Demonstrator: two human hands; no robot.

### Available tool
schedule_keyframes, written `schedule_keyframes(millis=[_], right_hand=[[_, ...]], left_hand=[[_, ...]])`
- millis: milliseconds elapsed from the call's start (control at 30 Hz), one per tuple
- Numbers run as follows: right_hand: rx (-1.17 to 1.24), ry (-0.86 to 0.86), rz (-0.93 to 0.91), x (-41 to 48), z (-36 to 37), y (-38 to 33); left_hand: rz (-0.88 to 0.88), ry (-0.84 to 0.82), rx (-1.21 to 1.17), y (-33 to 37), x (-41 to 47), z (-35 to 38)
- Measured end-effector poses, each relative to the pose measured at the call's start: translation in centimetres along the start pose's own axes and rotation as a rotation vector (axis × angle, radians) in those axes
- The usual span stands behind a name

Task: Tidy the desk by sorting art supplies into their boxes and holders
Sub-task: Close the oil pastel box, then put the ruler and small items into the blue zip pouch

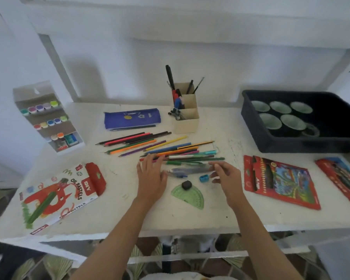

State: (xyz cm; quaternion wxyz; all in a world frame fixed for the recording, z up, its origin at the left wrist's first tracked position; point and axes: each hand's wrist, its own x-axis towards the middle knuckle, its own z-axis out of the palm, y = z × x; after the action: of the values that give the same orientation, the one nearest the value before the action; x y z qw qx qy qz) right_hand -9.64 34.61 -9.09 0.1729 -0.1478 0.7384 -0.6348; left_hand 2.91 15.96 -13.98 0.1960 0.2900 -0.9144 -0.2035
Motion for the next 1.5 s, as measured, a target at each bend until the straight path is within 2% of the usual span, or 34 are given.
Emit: schedule_keyframes(millis=[267,433,567,633,733,867,1000,1100,1267,1400,1500], right_hand=[[-0.005,-0.206,0.055,3.3,1.1,-0.8],[-0.128,-0.36,0.054,4.5,3.9,-2.8],[-0.269,-0.537,0.039,7.3,7.4,-6.1],[-0.342,-0.618,0.001,8.9,10.0,-7.4],[-0.416,-0.681,-0.102,11.6,14.8,-8.3],[-0.635,-0.623,-0.115,15.8,20.7,-7.8],[-0.836,-0.416,-0.014,19.1,24.1,-7.0],[-0.93,-0.293,0.013,20.8,25.3,-6.1],[-0.817,-0.247,0.025,21.6,26.0,-5.3],[-0.629,-0.2,0.005,21.0,25.9,-6.7],[-0.457,-0.153,-0.115,20.1,25.9,-10.1]], left_hand=[[-0.133,0.233,-0.196,-0.3,-0.5,-0.5],[-0.298,0.311,-0.274,-0.9,-0.1,-1.7],[-0.293,0.401,-0.262,-3.6,2.5,-4.2],[-0.275,0.412,-0.261,-5.3,4.9,-5.6],[-0.347,0.332,-0.284,-7.6,9.0,-7.9],[-0.418,0.225,-0.288,-10.9,14.4,-9.3],[-0.594,0.069,-0.371,-13.0,19.2,-9.6],[-0.713,0.037,-0.447,-13.9,21.4,-9.2],[-0.781,0.134,-0.629,-14.3,21.7,-8.0],[-0.702,0.395,-0.601,-12.6,21.6,-9.3],[-0.586,0.566,-0.561,-10.5,21.9,-11.3]])
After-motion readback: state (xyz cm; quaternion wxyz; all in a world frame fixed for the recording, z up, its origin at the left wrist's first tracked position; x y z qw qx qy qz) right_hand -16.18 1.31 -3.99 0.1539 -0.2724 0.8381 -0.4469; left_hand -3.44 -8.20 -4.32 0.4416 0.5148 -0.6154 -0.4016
